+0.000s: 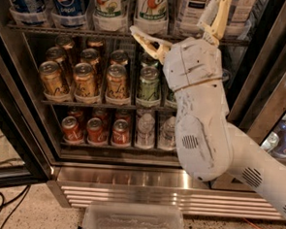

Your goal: Pick blue plastic bottle from top shelf of fridge

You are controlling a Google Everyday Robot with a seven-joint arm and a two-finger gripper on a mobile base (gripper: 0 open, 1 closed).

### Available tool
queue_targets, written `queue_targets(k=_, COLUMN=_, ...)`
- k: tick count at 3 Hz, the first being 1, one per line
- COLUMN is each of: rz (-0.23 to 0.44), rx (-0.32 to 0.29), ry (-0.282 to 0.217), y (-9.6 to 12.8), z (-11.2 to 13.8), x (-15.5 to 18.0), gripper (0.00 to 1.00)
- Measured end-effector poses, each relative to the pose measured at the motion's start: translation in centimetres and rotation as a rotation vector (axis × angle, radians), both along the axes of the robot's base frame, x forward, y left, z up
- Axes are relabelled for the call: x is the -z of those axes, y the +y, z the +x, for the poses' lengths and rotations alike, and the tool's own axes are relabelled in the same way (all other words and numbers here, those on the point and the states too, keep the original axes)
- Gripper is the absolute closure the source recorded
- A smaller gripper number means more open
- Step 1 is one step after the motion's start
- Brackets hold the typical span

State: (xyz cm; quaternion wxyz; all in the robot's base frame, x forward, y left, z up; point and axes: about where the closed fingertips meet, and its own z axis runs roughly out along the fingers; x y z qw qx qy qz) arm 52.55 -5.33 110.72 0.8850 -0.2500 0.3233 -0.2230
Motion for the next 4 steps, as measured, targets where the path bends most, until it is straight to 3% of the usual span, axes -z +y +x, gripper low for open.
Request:
queue_targets(k=1, rz=0.000, rx=0.000, ry=0.000, y=0.00, z=0.00, x=0.00, gripper=0.14)
queue_targets(k=4, rz=0.000, rx=0.000, ry=0.000, y=0.00, z=0.00, x=0.00, gripper=0.81)
